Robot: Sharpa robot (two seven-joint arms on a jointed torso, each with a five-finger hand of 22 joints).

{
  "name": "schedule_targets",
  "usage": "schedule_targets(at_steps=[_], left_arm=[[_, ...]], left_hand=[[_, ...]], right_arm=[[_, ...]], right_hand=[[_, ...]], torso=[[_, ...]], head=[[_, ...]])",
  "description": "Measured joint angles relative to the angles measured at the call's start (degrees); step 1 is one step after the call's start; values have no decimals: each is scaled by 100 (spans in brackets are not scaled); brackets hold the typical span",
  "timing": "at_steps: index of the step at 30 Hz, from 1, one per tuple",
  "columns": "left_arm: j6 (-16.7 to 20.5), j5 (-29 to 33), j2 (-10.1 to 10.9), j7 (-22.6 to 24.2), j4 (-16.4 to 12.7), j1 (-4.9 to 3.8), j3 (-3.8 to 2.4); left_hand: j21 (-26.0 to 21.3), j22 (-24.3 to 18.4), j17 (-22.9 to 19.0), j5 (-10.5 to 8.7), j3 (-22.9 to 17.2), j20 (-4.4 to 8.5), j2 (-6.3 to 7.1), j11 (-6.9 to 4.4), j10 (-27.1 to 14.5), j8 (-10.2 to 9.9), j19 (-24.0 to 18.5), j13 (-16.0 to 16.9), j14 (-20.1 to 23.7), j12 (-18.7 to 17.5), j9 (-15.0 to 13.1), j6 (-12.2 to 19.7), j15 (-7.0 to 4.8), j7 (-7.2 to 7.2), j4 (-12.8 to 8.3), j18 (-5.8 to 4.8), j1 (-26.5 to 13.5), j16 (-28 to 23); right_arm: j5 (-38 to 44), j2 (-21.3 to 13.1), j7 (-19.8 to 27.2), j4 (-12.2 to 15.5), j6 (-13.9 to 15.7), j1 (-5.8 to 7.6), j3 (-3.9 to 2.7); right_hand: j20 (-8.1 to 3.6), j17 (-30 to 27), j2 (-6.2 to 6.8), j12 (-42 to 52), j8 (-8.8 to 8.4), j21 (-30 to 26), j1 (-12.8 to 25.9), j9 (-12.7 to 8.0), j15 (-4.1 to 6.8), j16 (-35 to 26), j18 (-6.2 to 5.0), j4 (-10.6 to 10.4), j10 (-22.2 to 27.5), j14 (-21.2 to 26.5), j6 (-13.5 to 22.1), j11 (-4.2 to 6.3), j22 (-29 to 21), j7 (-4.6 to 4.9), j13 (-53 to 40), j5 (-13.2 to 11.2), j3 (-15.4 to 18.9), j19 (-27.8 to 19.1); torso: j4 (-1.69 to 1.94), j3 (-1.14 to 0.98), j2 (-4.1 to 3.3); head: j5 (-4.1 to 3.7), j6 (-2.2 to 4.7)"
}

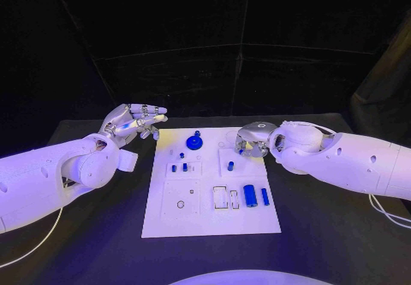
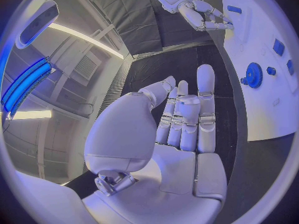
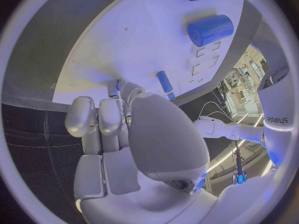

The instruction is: Assemble the parts on the task board

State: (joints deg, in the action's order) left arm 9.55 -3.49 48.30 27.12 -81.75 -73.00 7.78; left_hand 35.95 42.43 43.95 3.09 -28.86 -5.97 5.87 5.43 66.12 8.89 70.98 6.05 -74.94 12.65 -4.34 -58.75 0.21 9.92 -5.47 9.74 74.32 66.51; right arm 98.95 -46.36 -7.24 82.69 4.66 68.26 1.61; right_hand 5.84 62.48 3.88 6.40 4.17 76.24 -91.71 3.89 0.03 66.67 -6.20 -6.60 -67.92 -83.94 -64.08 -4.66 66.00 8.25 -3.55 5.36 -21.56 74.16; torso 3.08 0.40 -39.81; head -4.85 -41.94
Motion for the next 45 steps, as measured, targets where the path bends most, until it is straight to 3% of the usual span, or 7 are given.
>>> schedule_targets(at_steps=[5, 10, 19, 25, 31, 36, 45], left_arm=[[2, 2, 8, -9, 9, 0, 0], [5, 4, 11, -23, 13, 0, 0], [17, 7, 15, -44, 6, 0, 0], [27, 8, 15, -52, -9, 1, 1], [33, 8, 5, -57, -35, 1, 1], [37, 9, -22, -60, -46, 1, 1], [43, 11, -50, -66, -89, 1, 2]], left_hand=[[0, 0, -6, 0, 0, 0, 0, 0, 0, 0, 0, 0, 20, 0, 7, 0, 20, 0, 0, 0, 0, 0], [0, -6, -6, 0, 0, 0, 0, -21, -21, 0, 0, 5, 20, 0, 7, 0, 20, 0, 0, -1, 0, 0], [0, -5, -12, 0, 16, 0, 0, -1, -41, 0, 0, 4, 20, 0, 12, 0, 20, 0, -16, 0, 0, 0], [0, -5, -12, 0, 16, 0, 0, 0, -41, 0, 0, 4, 20, 0, 12, 21, 20, 20, -16, -1, 0, 0], [0, -10, -11, 0, 16, 0, 0, -1, -41, 0, 0, 4, 20, 0, 12, 21, 20, 20, -16, -1, 0, 0], [-21, -9, -19, 0, 15, 0, 0, -1, -41, 0, 0, 4, 20, 23, 18, 21, 20, 20, -16, -1, 0, 0], [-21, -9, -19, 0, 15, 0, 0, -1, -40, 0, 0, 3, 20, 23, 18, 21, 20, 20, -16, -2, 0, 0]], right_arm=[[-78, -121, 6, 131, 113, -28, 19], [-184, -260, 13, 308, 324, -29, 14], [-401, -583, 38, 794, 729, -23, 2], [-508, -620, 56, 1200, 901, -21, -2], [-589, -406, 99, 1477, 1001, -21, -3], [-614, -73, 155, 1552, 1030, -34, -1], [-445, 483, 204, 1296, 978, -369, 11]], right_hand=[[16, -11, 139, -65, -24, 64, 327, -2, 0, 43, 0, 249, -58, 0, -35, -4, 89, 16, -12, -1, -539, 15], [20, -14, 216, -113, -24, 90, 490, 0, 0, 91, 0, 430, -58, 0, -37, -4, 145, 18, -13, 47, -805, 20], [20, -23, 259, -122, -24, 110, 579, 2, 0, 90, 0, 520, -58, 0, -37, -5, 164, 18, -13, 52, -896, 19], [20, -23, 259, -134, -24, 110, 579, 1, -1, 111, -1, 530, -57, 0, -37, -5, 167, 18, -13, 52, -906, 19], [20, -23, 282, -161, -23, 133, 602, 1, -1, 111, -1, 559, -57, 0, -37, -5, 178, 18, -13, 52, -934, 19], [20, -23, 258, -162, -24, 133, 627, 0, -1, 111, -1, 582, -57, 0, -36, -5, 183, 18, -11, 52, -957, 19], [20, -22, 297, -162, -24, 133, 677, -1, -1, 132, -1, 597, -56, 0, -15, -5, 183, 39, -12, 52, -971, 19]], torso=[[0, -2, 1], [-1, 1, 5], [-1, 6, 8], [-1, 8, 9], [8, 9, 9], [12, 13, 3], [9, 18, -4]], head=[[-3, -4], [-16, -2], [-32, 3], [15, 0], [110, -12], [254, -54], [466, -152]])
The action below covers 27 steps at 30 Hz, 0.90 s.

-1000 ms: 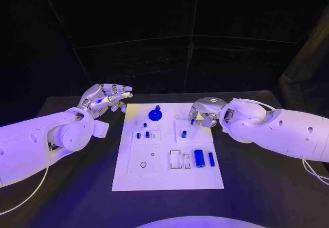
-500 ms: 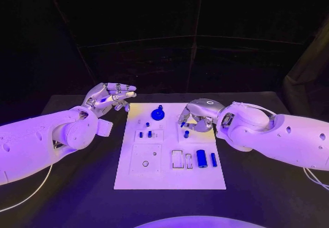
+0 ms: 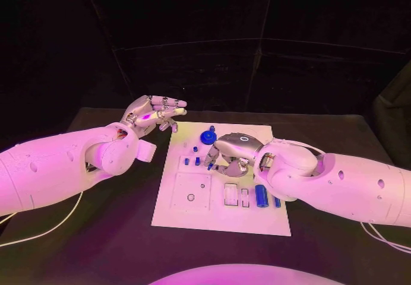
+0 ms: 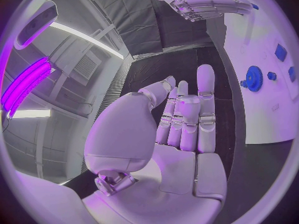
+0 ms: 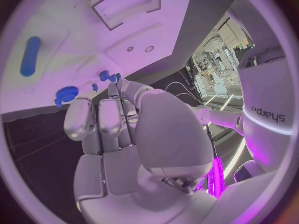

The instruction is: Assemble the parts on the task board

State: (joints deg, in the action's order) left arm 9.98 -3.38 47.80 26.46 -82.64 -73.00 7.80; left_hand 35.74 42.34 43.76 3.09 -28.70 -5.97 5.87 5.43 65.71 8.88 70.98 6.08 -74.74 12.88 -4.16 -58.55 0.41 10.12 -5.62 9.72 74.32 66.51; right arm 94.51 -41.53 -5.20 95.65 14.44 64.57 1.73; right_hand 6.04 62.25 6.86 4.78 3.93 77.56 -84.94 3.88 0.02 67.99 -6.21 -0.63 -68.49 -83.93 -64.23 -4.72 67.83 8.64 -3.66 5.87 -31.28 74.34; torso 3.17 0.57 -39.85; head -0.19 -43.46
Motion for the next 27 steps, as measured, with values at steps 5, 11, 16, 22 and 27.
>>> schedule_targets(at_steps=[5, 11, 16, 22, 27], left_arm=[[3, 1, -9, -3, -15, 0, 0], [5, 1, -22, -8, -14, 0, 0], [5, 1, -32, -14, -9, -1, 0], [4, 2, -36, -21, 0, -1, 0], [2, 2, -44, -27, 14, -1, 0]], left_hand=[[0, 0, 0, 0, 0, 0, 0, 21, -21, 0, 0, 0, 0, 0, 0, 0, 0, 0, 0, 0, 0, 0], [0, 1, 0, 0, 0, 0, 0, 21, -21, 0, 0, 0, 0, 0, -1, 0, 0, 0, 0, 0, 0, 0], [0, -5, -7, 0, 0, 0, -23, 21, -21, 0, 0, -1, 0, 0, -1, 0, 0, 0, 0, 0, 23, 0], [0, -5, -7, 0, 0, 0, -23, 21, -21, 0, 0, -1, 0, -1, -1, 0, 0, 0, 0, 0, 23, 0], [0, -4, -7, 0, 0, 0, -23, 0, -41, 0, 0, 4, 0, -1, 6, 42, 0, -1, 0, -1, 23, 0]], right_arm=[[134, 157, -2, -138, -73, -179, 12], [265, 268, -7, -169, -137, -278, 13], [341, 333, -7, -196, -172, -299, 14], [391, 375, 0, -250, -248, -308, 13], [396, 404, 35, -280, -344, -324, 13]], right_hand=[[0, 5, -9, 0, 0, 0, 42, -1, 0, 0, 0, 0, 0, 0, 0, 0, 0, 0, 0, 0, 0, 0], [12, 5, -9, 0, 0, 0, 42, -1, 0, 0, 0, 0, 0, 0, 0, 0, -1, 0, 0, 0, 0, 12], [20, 5, -9, 0, 0, 0, 42, -2, 0, 0, 0, 0, 0, 0, 0, 0, -1, 0, 0, 0, 0, 20], [20, 4, -9, 0, 0, 0, 42, -3, 0, 0, 0, 1, 0, 0, 0, -1, 4, -1, 1, 0, 1, 20], [20, 4, -9, 0, 0, 0, 41, -3, 0, 0, 0, 0, 1, 0, 1, 0, 4, -1, 1, 0, 1, 20]], torso=[[-3, -4, -3], [-4, -12, -3], [-4, -14, -2], [-9, -14, -1], [-14, -14, -1]], head=[[73, -49], [146, -83], [182, -106], [209, -133], [220, -159]])
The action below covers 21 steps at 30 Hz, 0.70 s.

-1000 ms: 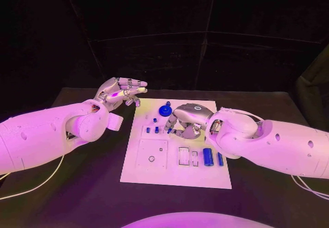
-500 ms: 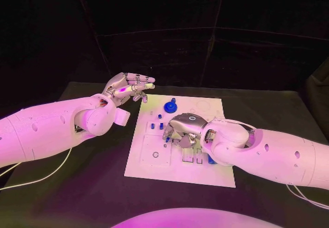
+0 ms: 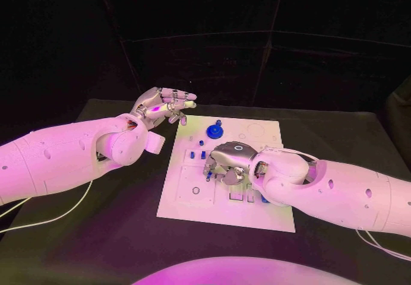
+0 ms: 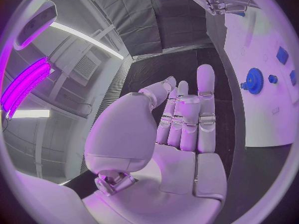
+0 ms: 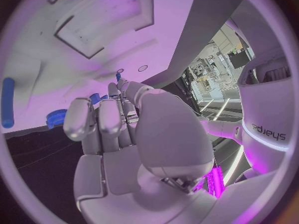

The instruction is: Assemble the parts on the task board

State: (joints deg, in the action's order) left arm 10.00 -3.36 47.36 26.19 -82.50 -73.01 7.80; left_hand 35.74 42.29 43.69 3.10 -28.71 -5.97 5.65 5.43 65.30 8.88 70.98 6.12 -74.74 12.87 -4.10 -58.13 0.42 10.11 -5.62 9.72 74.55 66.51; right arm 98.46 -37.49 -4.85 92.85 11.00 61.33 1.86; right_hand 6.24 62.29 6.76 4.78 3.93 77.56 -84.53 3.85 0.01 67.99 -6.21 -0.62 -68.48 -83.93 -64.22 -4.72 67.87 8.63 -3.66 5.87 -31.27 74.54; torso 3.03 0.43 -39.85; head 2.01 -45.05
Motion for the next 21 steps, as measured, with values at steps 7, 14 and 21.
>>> schedule_targets(at_steps=[7, 14, 21], left_arm=[[-2, 1, 0, -11, 10, 0, 0], [-5, 1, 3, -23, 22, 0, 0], [-7, 1, 6, -32, 33, 0, 0]], left_hand=[[0, 0, 0, 0, 0, 0, 0, 0, 0, 0, 0, 0, 0, 0, 0, 0, 0, 0, 0, 0, 0, 0], [0, 0, 0, 0, 0, 0, 0, 0, 0, 0, 0, -1, 0, 0, 0, 0, 0, 0, 0, 0, 0, 0], [0, 1, 1, 0, 0, 0, 0, 0, 0, 0, 0, -1, 0, -1, -1, 0, 0, 0, 0, 0, 0, 0]], right_arm=[[0, 27, 39, -20, -99, -5, -6], [0, 38, 72, -16, -189, -23, -1], [19, 47, 85, -15, -223, -27, -1]], right_hand=[[0, 0, 0, 0, 0, 0, 0, -1, 0, 0, 0, 0, 0, 0, 1, 0, 0, -1, 1, 0, 0, 0], [0, 0, 0, 0, 0, 0, 0, -3, 0, 0, 0, 0, 0, 0, 1, 0, -1, -2, 1, 0, 1, 0], [0, -1, 2, 0, 0, 0, -5, -4, 0, 0, 0, 14, 0, 0, 1, 0, -1, -1, 1, 0, -14, 0]], torso=[[2, 2, 1], [7, 2, 3], [6, 4, 3]], head=[[0, -25], [18, -48], [27, -57]])
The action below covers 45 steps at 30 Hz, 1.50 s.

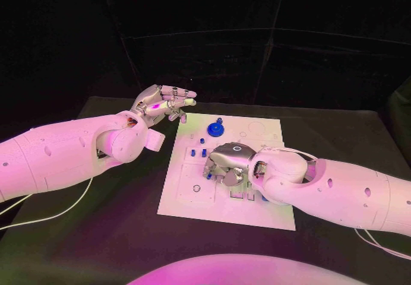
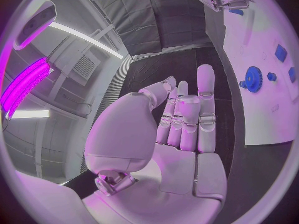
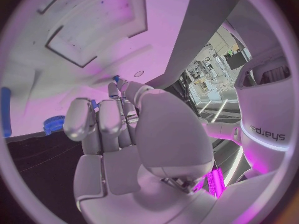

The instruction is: Assemble the parts on the task board

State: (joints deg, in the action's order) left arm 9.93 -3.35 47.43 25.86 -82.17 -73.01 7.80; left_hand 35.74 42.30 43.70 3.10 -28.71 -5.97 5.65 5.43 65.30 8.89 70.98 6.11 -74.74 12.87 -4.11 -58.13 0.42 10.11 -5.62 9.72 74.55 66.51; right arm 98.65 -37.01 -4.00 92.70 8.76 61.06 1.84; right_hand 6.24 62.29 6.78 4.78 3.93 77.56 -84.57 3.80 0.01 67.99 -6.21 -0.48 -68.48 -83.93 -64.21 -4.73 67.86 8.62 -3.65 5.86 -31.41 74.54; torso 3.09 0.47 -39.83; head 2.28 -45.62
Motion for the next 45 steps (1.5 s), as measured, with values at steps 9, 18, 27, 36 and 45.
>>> schedule_targets(at_steps=[9, 18, 27, 36, 45], left_arm=[[-5, 0, 6, -10, 2, 0, 0], [-19, 1, 12, -27, -3, 0, 1], [-37, 1, 21, -55, -3, 0, 1], [-52, 1, 52, -75, -6, 0, 1], [-61, 2, 61, -92, -6, 0, 2]], left_hand=[[0, -7, -20, 0, 16, -19, 0, 20, -20, 0, -20, 0, 20, 23, 0, 0, 20, 0, -16, -1, 0, -23], [0, -6, -20, 0, 16, -19, 0, 20, -20, 0, -19, -1, 20, 22, 4, 0, 20, 0, -16, -1, 0, -23], [0, -6, -30, 0, 16, -19, 0, 20, -20, 0, -20, -1, 20, 22, 4, -1, 20, 0, -16, -1, 0, -23], [0, -11, -41, 0, 16, -19, 0, 20, -20, 0, -20, -1, 20, 22, 3, -1, 20, 0, -16, -1, 0, -22], [-23, -10, -53, 0, 16, -19, 0, 41, -41, 0, -20, 4, 20, 22, 9, 20, 20, 21, -16, -2, 0, -22]], right_arm=[[146, 48, -56, -24, -42, -2, 1], [306, 97, -218, -77, -69, -5, 14], [384, 71, -278, -34, -13, -13, 18], [377, -290, -214, 288, 295, -28, 20], [128, -1047, -259, 562, 624, 160, -73]], right_hand=[[0, -43, 87, -68, 0, 0, 178, -1, 0, 0, 0, 1, 70, 0, 66, -66, -40, 65, -2, 27, -1, 0], [102, -320, 248, -104, -23, -308, 475, -8, -104, -162, -1, 10, 714, 0, 394, -190, -512, 145, 8, 98, 182, -330], [122, -360, 217, -104, -23, -334, 506, -8, -104, -198, 0, 43, 770, 0, 461, -193, -567, 153, 8, 133, 215, -349], [122, -411, 250, -38, -23, -359, 539, -8, -104, -198, -1, 53, 791, 0, 559, -171, -597, 80, 3, 185, 314, -349], [119, -885, 293, 38, -23, -751, 582, -13, -135, -609, -1, 75, 1142, 32, 1120, -173, -1110, 57, -3, 184, 815, -630]], torso=[[0, 1, 1], [-3, 2, 0], [-3, 2, 1], [-3, -3, 1], [-19, 1, 3]], head=[[-13, 9], [-26, 14], [-30, 13], [-69, 64], [-224, 177]])
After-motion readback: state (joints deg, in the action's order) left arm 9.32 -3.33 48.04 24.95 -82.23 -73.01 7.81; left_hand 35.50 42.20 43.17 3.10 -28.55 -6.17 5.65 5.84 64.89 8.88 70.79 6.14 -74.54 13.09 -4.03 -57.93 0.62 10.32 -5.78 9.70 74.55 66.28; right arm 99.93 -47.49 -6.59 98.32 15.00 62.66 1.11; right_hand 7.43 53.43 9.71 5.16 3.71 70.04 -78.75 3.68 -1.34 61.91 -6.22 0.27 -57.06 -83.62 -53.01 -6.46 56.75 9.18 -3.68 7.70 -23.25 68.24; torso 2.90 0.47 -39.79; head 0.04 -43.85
